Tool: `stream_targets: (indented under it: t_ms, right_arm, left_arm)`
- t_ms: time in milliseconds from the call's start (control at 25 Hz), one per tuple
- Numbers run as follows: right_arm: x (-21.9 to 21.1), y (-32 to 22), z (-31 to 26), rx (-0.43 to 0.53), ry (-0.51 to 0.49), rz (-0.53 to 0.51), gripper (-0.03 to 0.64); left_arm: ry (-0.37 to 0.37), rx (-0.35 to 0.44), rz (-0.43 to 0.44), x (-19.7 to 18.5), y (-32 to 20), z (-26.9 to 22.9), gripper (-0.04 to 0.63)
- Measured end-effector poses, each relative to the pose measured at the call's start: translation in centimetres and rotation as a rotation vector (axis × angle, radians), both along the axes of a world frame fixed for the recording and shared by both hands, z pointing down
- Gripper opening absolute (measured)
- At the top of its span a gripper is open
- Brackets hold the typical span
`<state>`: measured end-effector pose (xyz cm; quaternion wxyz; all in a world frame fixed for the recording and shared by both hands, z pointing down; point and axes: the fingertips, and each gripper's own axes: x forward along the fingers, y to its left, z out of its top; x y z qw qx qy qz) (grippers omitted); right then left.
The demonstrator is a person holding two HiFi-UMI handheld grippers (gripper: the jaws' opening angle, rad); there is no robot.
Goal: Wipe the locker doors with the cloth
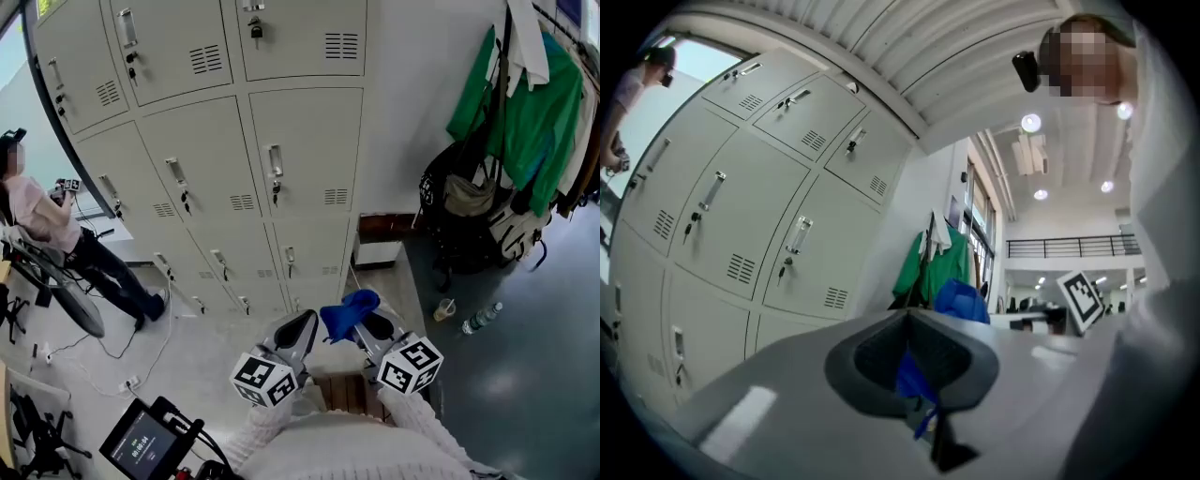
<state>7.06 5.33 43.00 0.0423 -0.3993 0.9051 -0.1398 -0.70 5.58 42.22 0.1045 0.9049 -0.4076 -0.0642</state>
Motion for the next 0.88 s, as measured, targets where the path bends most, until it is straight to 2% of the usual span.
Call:
stream_targets:
  t_ms: [160, 320, 480, 880]
  right_arm:
    - [-1.5, -7.6, -2.0, 0.053, 0.003, 0.026, 0.052]
    - [-2.9, -12.1, -2.2, 0.047, 0.013, 0.024, 0.052]
    - [-3.6, -15.0, -2.6, 0.031, 0.021, 0.006, 0.052]
    - [-4.3, -20.8, -4.2, 0.036, 0.017, -0.062, 0.052]
  left_arm:
    - [0.003, 0.038, 0.014, -2.0, -7.3, -1.5, 0.006]
    - [-0.003, 0.036, 0.010, -3.6, -12.3, -1.8, 0.006]
    - [0.001, 0.006, 0.001, -3.9, -15.6, -1.5, 0.006]
    - [0.013, 0.017, -0.059, -3.8, -20.7, -3.0, 0.006]
